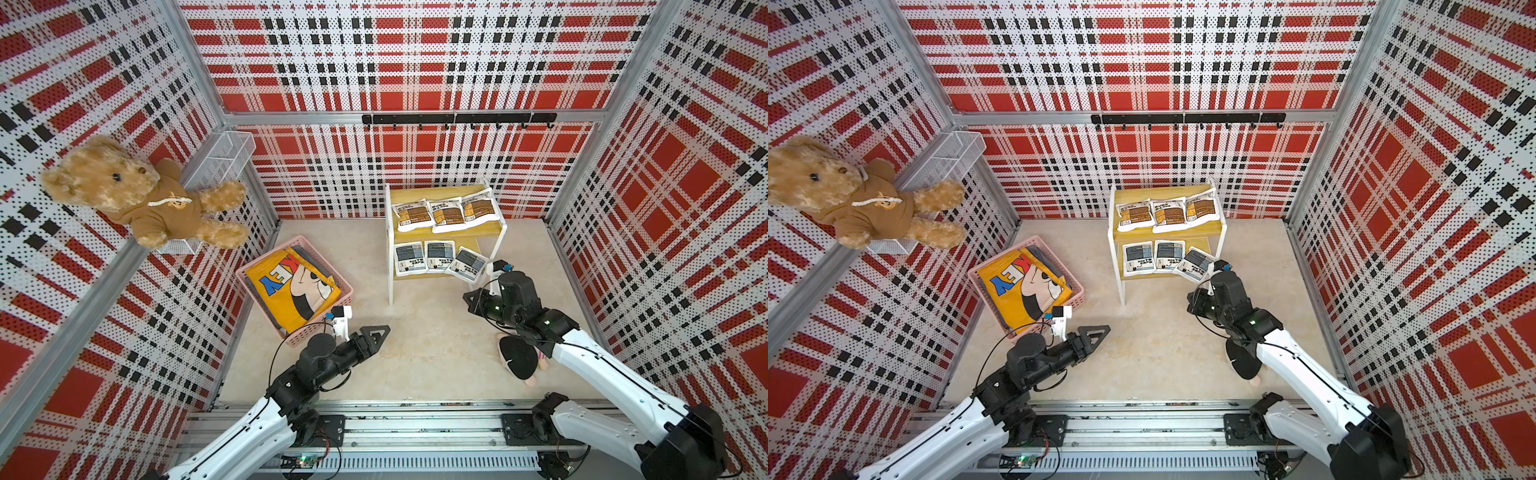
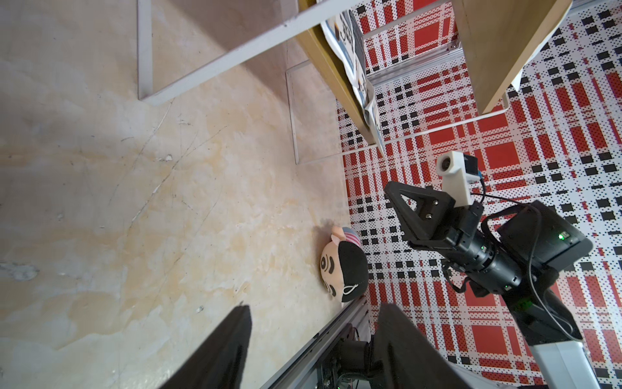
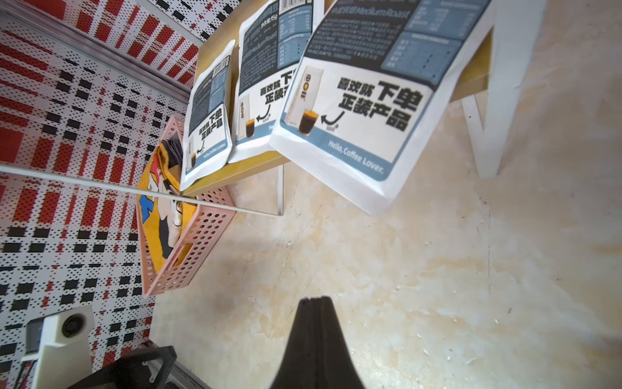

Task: Place the bagged coffee beans on the shelf by color
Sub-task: Move the bagged coffee beans to the shelf.

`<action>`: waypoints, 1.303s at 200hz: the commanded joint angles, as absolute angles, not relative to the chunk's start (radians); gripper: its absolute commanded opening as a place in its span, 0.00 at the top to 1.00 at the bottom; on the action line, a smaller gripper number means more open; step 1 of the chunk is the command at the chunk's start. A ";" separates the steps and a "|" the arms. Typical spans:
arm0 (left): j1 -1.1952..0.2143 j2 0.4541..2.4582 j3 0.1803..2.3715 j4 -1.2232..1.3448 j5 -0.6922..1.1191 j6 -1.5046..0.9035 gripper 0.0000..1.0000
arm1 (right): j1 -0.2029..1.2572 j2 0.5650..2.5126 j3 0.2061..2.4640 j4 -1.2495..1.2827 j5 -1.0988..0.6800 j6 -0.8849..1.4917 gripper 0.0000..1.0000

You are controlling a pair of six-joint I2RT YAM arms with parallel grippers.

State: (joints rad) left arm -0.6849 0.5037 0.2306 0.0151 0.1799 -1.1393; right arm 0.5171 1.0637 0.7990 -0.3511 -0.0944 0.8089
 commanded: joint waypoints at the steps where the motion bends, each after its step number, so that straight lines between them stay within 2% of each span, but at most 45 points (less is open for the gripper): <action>1: -0.678 0.481 0.238 0.001 0.171 -1.132 0.33 | 0.519 1.098 0.844 -0.334 -0.056 0.769 1.00; 132: -0.669 0.457 0.232 -0.037 0.166 -1.134 0.33 | 0.437 1.245 0.907 -0.316 0.019 0.743 1.00; 260: -0.667 0.435 0.221 -0.043 0.166 -1.149 0.33 | 0.441 1.186 0.873 -0.292 0.134 0.786 1.00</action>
State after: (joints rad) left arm -0.6739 0.4534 0.2306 -0.0391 0.1745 -1.1481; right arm 0.4408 1.2377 0.8909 -0.3233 0.0998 0.7586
